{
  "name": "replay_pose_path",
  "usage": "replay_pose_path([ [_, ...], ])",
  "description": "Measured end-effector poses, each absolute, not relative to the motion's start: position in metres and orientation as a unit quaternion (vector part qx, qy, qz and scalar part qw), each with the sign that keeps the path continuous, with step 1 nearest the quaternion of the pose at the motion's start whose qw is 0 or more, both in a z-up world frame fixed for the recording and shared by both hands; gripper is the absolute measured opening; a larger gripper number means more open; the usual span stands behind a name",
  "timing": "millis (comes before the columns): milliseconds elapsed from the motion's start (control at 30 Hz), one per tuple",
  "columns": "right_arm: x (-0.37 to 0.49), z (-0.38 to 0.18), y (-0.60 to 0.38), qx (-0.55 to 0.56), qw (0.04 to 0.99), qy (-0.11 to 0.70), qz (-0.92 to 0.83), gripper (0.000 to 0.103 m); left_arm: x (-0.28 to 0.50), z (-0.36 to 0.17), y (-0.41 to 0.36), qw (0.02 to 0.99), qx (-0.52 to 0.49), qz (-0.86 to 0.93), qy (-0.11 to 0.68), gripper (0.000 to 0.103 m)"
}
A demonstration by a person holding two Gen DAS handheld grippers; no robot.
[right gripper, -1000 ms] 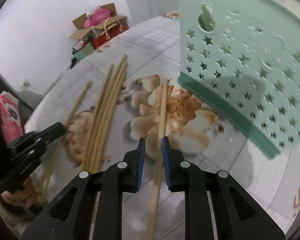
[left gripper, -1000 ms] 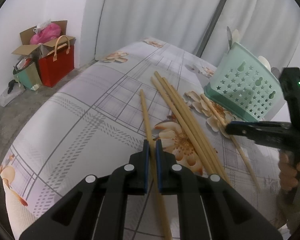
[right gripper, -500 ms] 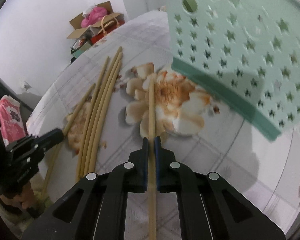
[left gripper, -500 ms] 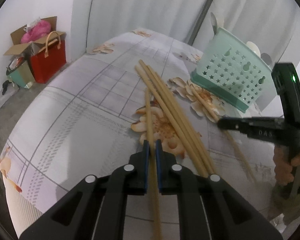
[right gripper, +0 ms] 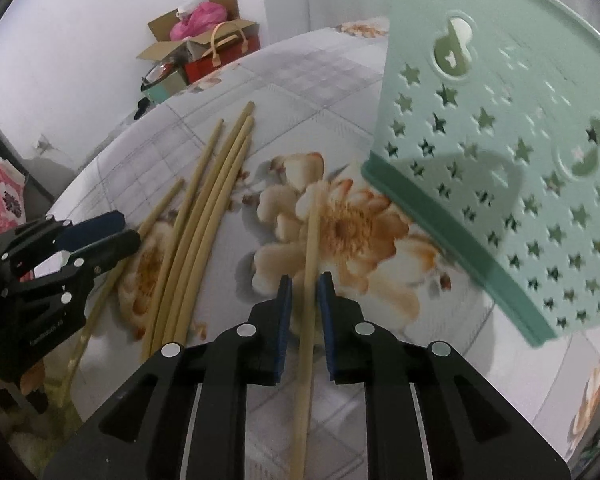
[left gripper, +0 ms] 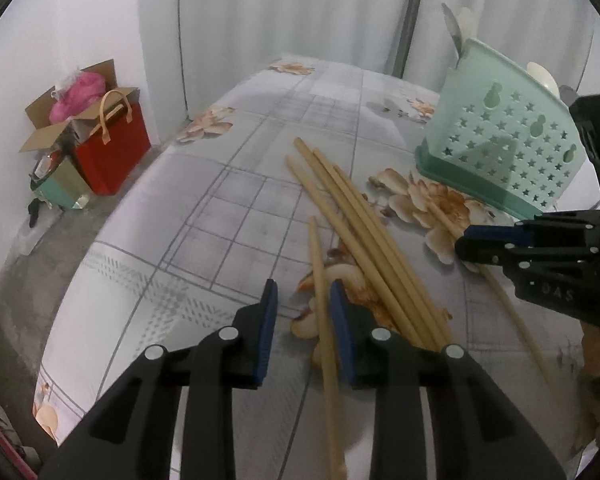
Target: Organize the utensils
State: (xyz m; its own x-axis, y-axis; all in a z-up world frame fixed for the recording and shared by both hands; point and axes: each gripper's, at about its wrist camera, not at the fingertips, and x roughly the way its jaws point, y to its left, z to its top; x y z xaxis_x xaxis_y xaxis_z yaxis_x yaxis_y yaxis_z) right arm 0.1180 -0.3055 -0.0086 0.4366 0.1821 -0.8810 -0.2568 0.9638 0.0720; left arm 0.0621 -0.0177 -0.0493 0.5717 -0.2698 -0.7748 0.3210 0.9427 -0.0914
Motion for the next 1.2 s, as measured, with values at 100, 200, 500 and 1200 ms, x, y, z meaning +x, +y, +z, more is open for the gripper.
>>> replay_pose_path([
  [100, 0.124, -0.01, -0.305, -0.034, 0.848, 0.514, 0.126, 0.006, 0.062, -0.05, -0.02, 0.888, 0.037, -0.163, 0.428, 0.026],
  [200, 0.125, -0.01, -0.305, -0.032, 0.849, 0.513, 0.126, 0.005, 0.061, -0.051, -0.021, 0.89, 0.044, -0.16, 0.425, 0.026],
  [500, 0.125, -0.01, -0.304, -0.031, 0.848, 0.513, 0.126, 0.005, 0.059, -0.051, -0.026, 0.893, 0.06, -0.152, 0.42, 0.026],
  [1200, 0.105, 0.001, -0.32, -0.02, 0.851, 0.509, 0.129, 0.005, 0.059, -0.051, -0.027, 0.891, 0.055, -0.153, 0.423, 0.007],
])
